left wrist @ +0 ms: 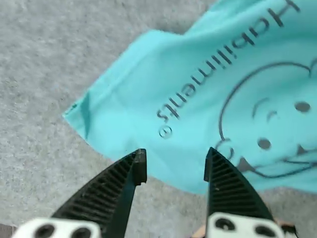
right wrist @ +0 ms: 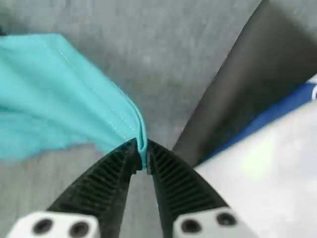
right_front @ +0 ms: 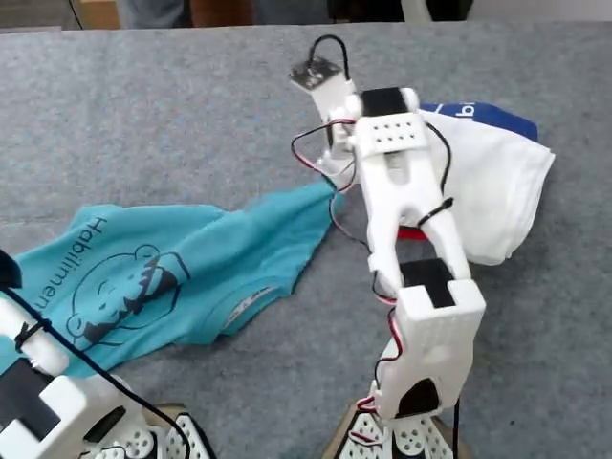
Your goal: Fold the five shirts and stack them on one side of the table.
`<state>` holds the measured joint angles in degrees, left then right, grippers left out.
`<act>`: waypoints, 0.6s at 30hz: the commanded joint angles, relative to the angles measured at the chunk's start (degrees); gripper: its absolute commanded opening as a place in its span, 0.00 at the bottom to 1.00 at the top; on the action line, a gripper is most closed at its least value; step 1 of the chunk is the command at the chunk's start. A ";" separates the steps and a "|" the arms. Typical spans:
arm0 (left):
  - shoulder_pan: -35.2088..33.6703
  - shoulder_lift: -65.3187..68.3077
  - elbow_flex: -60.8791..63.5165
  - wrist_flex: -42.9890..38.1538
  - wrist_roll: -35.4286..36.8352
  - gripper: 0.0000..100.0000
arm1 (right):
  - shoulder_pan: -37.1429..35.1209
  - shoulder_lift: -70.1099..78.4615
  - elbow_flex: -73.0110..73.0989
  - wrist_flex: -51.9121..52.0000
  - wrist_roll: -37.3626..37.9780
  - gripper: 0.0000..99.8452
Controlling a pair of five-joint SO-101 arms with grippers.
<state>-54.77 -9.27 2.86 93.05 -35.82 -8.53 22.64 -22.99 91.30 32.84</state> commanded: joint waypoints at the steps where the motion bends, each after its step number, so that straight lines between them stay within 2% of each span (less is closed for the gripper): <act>1: 0.84 -2.46 -0.22 -4.48 6.24 0.21 | 4.04 -3.38 -6.81 10.11 4.04 0.01; 4: 1.01 -2.46 -0.13 -8.26 13.98 0.21 | 8.18 -9.10 -1.80 10.02 6.59 0.01; 7: 4.18 -2.37 0.04 -9.41 21.98 0.21 | 9.05 -16.31 10.33 10.02 10.20 0.01; 10: 11.38 -2.37 3.65 -11.25 28.31 0.21 | 7.91 -24.22 22.29 9.58 11.87 0.01; 13: 20.79 -2.37 12.00 -15.91 30.77 0.21 | 5.45 -31.34 30.46 9.05 12.48 0.01; 16: 28.35 -2.46 22.99 -25.14 32.26 0.21 | 3.60 -36.97 35.82 8.09 12.48 0.01; 18: 30.55 -2.90 28.79 -33.05 35.87 0.21 | 3.69 -39.43 38.29 6.07 12.48 0.01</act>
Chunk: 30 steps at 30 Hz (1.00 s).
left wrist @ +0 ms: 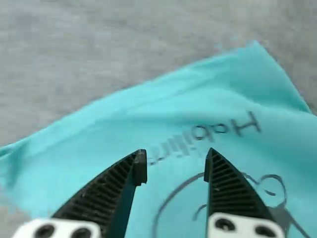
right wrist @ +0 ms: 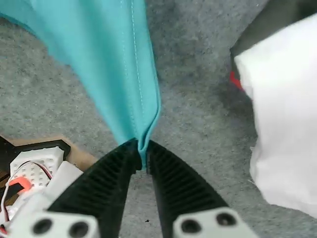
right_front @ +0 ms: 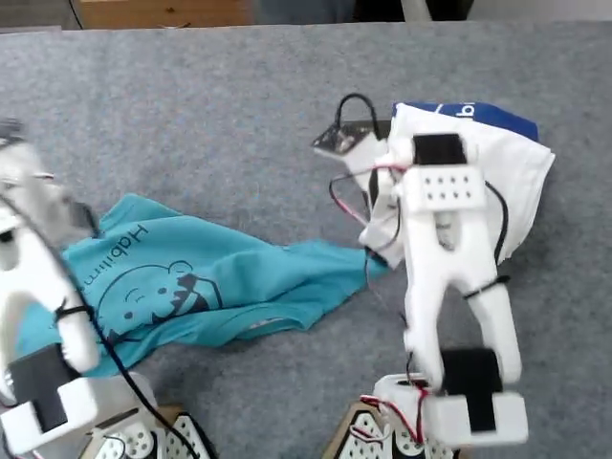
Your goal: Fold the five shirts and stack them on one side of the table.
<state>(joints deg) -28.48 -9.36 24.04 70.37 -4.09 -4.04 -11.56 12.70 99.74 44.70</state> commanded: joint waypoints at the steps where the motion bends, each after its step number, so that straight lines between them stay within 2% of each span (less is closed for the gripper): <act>1: 4.70 -2.81 9.63 -14.07 6.24 0.21 | -0.70 -5.85 3.56 -3.43 0.53 0.01; 4: 5.05 -2.29 13.41 -21.45 12.31 0.20 | -0.53 -5.76 5.49 -5.36 0.18 0.01; 8: 4.70 -2.37 17.36 -22.86 13.27 0.05 | -0.53 -5.32 5.49 -6.59 0.18 0.01; 9: 4.09 -2.37 18.24 -22.24 12.92 0.02 | -0.53 -5.32 5.49 -6.77 0.18 0.01; 14: 0.04 -2.73 21.14 -15.65 5.63 0.03 | -0.79 -5.32 5.41 -8.18 0.18 0.01; 22: -13.93 -2.90 22.29 -6.24 -4.40 0.03 | -0.88 -5.32 3.12 -8.18 0.53 0.01; 25: -15.52 -2.90 22.20 -2.99 -6.51 0.03 | -2.90 -5.23 1.54 -7.91 0.53 0.01; 30: -15.52 -2.99 21.05 -2.11 -6.42 0.03 | -8.35 -4.79 1.63 -8.26 0.18 0.01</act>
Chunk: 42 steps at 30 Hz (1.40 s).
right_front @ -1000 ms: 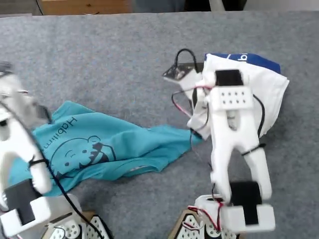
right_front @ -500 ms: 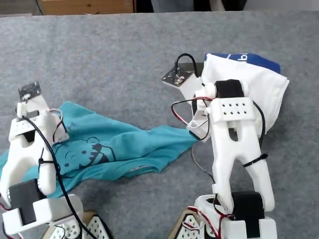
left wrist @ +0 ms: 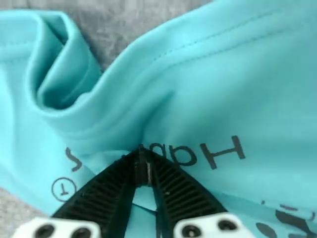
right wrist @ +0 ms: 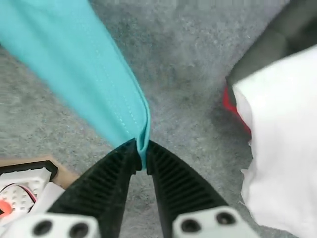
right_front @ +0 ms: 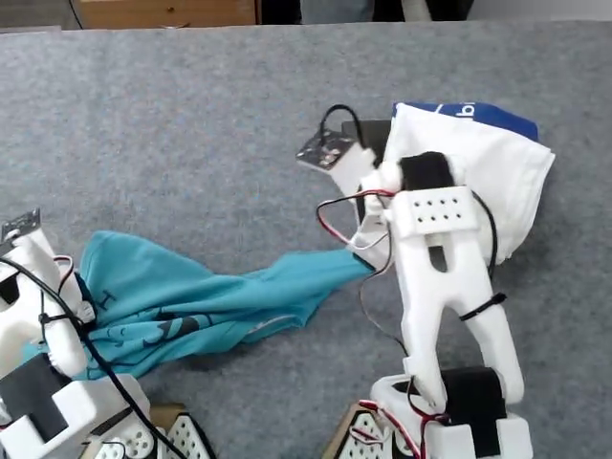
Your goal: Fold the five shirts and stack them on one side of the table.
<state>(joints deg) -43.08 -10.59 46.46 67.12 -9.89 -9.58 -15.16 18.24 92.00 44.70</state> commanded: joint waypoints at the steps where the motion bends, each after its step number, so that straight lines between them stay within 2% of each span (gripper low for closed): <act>1: -0.92 -1.76 -1.98 1.58 -0.62 0.03 | -3.43 -0.48 -3.91 -0.53 0.18 0.01; 8: -3.74 -1.23 -4.70 9.85 -5.71 0.03 | -3.34 6.99 -4.26 -0.62 0.26 0.01; 11: -7.78 -1.14 -3.56 10.37 -6.07 0.03 | -3.43 7.78 -6.02 -0.62 0.53 0.01; 15: -12.62 -1.14 -1.89 10.81 -10.90 0.03 | -3.69 8.13 -9.19 -0.62 0.62 0.01; 19: -17.63 -1.67 -2.77 15.03 -13.10 0.03 | -3.87 8.13 -10.42 -0.62 0.70 0.01; 22: -18.15 -1.67 -8.92 19.87 -12.84 0.05 | -3.87 8.13 -10.42 -0.62 0.79 0.01; 26: -17.45 -1.67 -22.81 28.84 -13.36 0.16 | -4.13 8.13 -10.42 -0.62 2.73 0.01; 28: -17.45 -1.67 -30.37 32.70 -16.88 0.19 | -4.57 8.13 -10.42 -0.62 2.81 0.01; 31: -17.54 -1.67 -39.69 33.76 -18.37 0.20 | -4.75 8.13 -10.42 -0.62 2.81 0.01; 33: -15.78 -1.05 -45.93 33.67 -18.90 0.20 | -4.75 8.22 -10.33 -0.62 3.08 0.01; 36: -7.34 1.14 -50.33 31.82 -20.48 0.20 | -4.75 8.22 -10.33 -0.62 3.08 0.01; 39: 1.63 7.03 -50.42 25.58 -20.66 0.20 | -4.75 8.22 -10.33 -0.62 2.90 0.01; 42: 6.73 15.38 -51.47 19.60 -20.92 0.20 | -4.75 8.22 -9.98 -0.53 2.73 0.01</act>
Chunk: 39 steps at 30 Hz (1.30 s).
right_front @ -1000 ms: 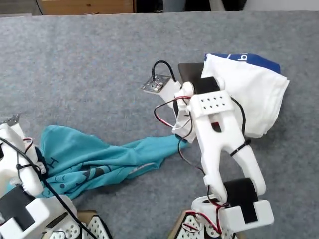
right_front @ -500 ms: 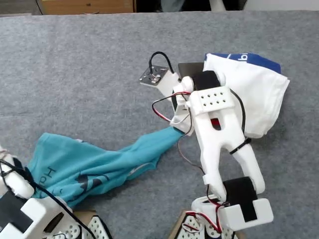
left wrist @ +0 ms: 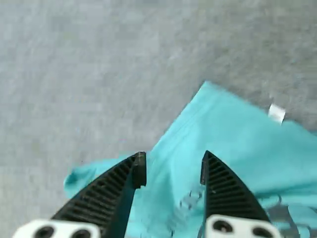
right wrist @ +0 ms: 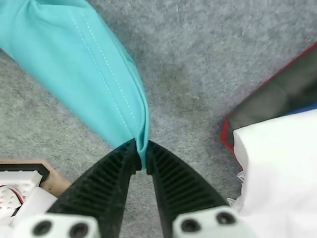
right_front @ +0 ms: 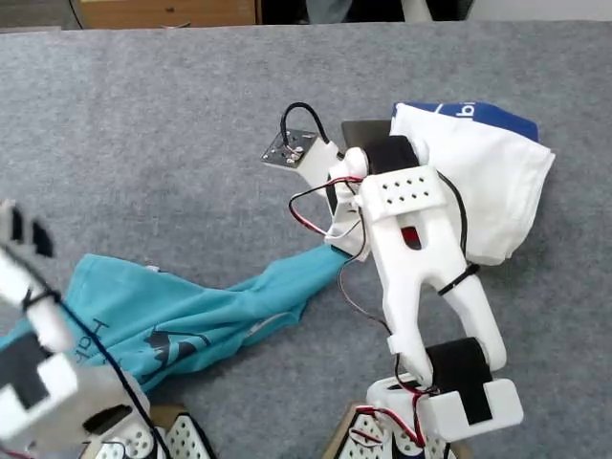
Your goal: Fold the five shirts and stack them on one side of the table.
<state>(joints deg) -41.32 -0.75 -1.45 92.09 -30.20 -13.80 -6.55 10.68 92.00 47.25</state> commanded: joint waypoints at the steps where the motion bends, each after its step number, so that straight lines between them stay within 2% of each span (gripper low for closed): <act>1: 6.11 8.44 -4.35 -6.68 -1.14 0.20 | -0.53 -0.40 -2.42 -0.44 0.18 0.01; 4: 8.92 17.32 -5.41 -9.76 -2.20 0.20 | -0.53 0.57 -2.51 -0.18 0.09 0.01; 9: 11.38 28.57 -8.48 -10.46 -2.20 0.20 | -0.53 5.32 -2.59 -0.44 -0.18 0.01; 11: 11.30 31.30 -10.42 -10.46 -2.20 0.15 | -0.53 7.16 -3.65 -0.62 -1.49 0.01; 14: 11.38 32.62 -13.76 -10.02 -1.14 0.02 | -0.53 9.80 -7.34 0.09 -2.46 0.01; 16: 11.38 32.70 -15.25 -10.02 1.23 0.05 | -0.53 11.38 -10.59 1.05 -2.90 0.01; 22: 11.47 32.62 -21.93 -9.49 6.51 0.03 | -2.20 17.19 -21.41 5.54 -6.15 0.01; 25: 11.74 32.62 -26.33 -4.66 6.24 0.03 | -2.37 20.26 -25.80 7.65 -6.86 0.01; 29: 11.91 32.70 -29.49 5.63 -3.69 0.03 | -2.20 22.55 -28.26 8.44 -6.77 0.01; 31: 11.12 32.70 -30.46 9.05 -6.95 0.06 | -2.29 23.16 -28.53 8.44 -6.77 0.01; 36: 6.64 29.27 -28.62 8.79 -7.38 0.24 | -2.29 23.52 -28.44 8.44 -6.77 0.01; 39: 6.55 30.07 -25.98 8.18 -9.23 0.25 | -2.29 23.52 -28.35 8.44 -6.77 0.01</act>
<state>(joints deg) -34.29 32.04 -28.00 99.91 -37.85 -15.47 17.27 -15.34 99.82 41.01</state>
